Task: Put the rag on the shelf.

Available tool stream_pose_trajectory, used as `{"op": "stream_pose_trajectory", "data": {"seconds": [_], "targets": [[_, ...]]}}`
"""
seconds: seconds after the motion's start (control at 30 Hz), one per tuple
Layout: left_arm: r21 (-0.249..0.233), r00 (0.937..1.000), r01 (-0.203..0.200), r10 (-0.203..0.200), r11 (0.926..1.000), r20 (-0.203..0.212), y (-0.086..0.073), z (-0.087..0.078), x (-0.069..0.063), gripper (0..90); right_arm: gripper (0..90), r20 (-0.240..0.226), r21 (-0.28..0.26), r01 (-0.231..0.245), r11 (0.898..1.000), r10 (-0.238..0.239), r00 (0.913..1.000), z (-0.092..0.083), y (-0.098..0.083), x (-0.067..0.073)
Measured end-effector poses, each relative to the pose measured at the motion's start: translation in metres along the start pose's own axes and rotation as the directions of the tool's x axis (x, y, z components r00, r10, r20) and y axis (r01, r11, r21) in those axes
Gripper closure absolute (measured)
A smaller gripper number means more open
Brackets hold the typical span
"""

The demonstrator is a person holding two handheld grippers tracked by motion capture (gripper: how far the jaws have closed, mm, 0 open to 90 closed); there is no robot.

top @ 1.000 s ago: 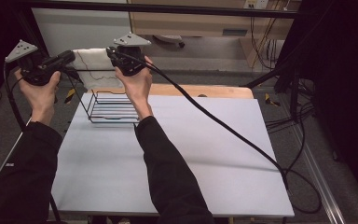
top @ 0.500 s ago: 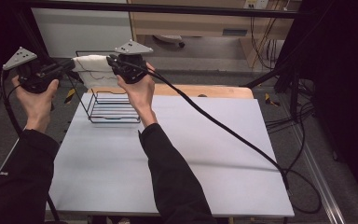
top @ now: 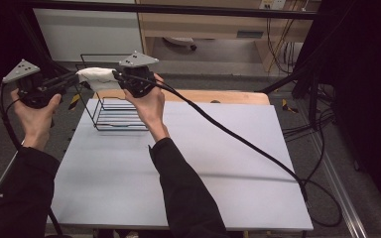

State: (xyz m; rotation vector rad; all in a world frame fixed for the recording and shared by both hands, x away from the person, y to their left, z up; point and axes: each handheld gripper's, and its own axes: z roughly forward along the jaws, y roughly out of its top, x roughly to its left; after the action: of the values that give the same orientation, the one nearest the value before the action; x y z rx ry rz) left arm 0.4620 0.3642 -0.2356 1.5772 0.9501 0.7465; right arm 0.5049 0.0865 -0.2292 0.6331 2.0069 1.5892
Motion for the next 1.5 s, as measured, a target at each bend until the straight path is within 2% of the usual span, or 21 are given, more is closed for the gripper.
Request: {"op": "stream_pose_trajectory", "data": {"seconds": [0.1,0.2,0.27,0.43,0.53,0.7,1.0,1.17,1.27,1.37,1.43,1.5], "targets": [[-0.022,0.9999,0.015,-0.015,0.9997,-0.005,0.008,-0.008,0.003,76.7,83.3,0.0,0.003,0.01,1.0,-0.01,0.9999,0.0,-0.001,0.001],[-0.026,0.9995,0.02,-0.021,0.9994,-0.022,0.019,-0.012,0.005,78.6,83.2,0.0,0.009,0.018,1.0,-0.018,0.9998,-0.001,-0.002,0.002],[-0.007,0.9992,0.026,-0.026,0.9996,-0.03,0.026,-0.01,0.006,82.2,83.2,-0.001,0.008,0.012,1.0,-0.012,0.9999,-0.001,-0.003,0.002],[0.055,0.9996,0.025,-0.024,0.9981,-0.016,0.034,0.006,0.001,89.7,83.1,-0.007,0.011,0.01,1.0,-0.009,0.9999,-0.001,-0.006,0.002],[0.091,0.9998,0.02,-0.02,0.9957,0.002,0.031,0.016,-0.003,89.9,83.0,-0.011,0.015,0.004,1.0,-0.004,0.9999,-0.002,-0.008,0.002],[0.123,0.9995,0.018,-0.022,0.9922,0.025,0.019,0.021,-0.007,90.0,82.8,-0.018,0.025,-0.001,1.0,0.002,0.9998,-0.003,-0.011,0.001],[0.15,0.9995,-0.007,0.002,0.9887,0.031,0.003,0.023,-0.011,90.0,81.0,-0.02,0.055,0.005,0.998,-0.004,0.9998,-0.003,-0.014,0.005],[0.157,0.9995,-0.004,0.0,0.9877,0.031,-0.004,0.026,-0.01,90.0,75.6,-0.03,0.057,0.003,0.998,-0.001,0.9996,-0.005,-0.013,0.007],[0.164,0.9996,-0.006,0.001,0.9864,0.027,-0.007,0.027,-0.01,90.0,69.4,-0.031,0.033,-0.008,0.999,0.009,0.9995,-0.008,-0.009,0.006],[0.166,0.9997,-0.008,0.004,0.986,0.023,-0.009,0.029,-0.01,90.0,73.1,-0.047,0.024,-0.038,0.999,0.039,0.9982,-0.009,-0.005,0.002],[0.169,0.9997,-0.012,0.008,0.9856,0.022,-0.011,0.03,-0.01,90.0,78.1,-0.062,0.038,-0.054,0.998,0.056,0.9965,-0.007,-0.005,0.0],[0.173,0.9998,-0.01,0.007,0.9848,0.02,-0.013,0.032,-0.009,90.0,84.3,-0.079,0.074,-0.071,0.995,0.077,0.9939,-0.004,-0.009,0.0]]}}
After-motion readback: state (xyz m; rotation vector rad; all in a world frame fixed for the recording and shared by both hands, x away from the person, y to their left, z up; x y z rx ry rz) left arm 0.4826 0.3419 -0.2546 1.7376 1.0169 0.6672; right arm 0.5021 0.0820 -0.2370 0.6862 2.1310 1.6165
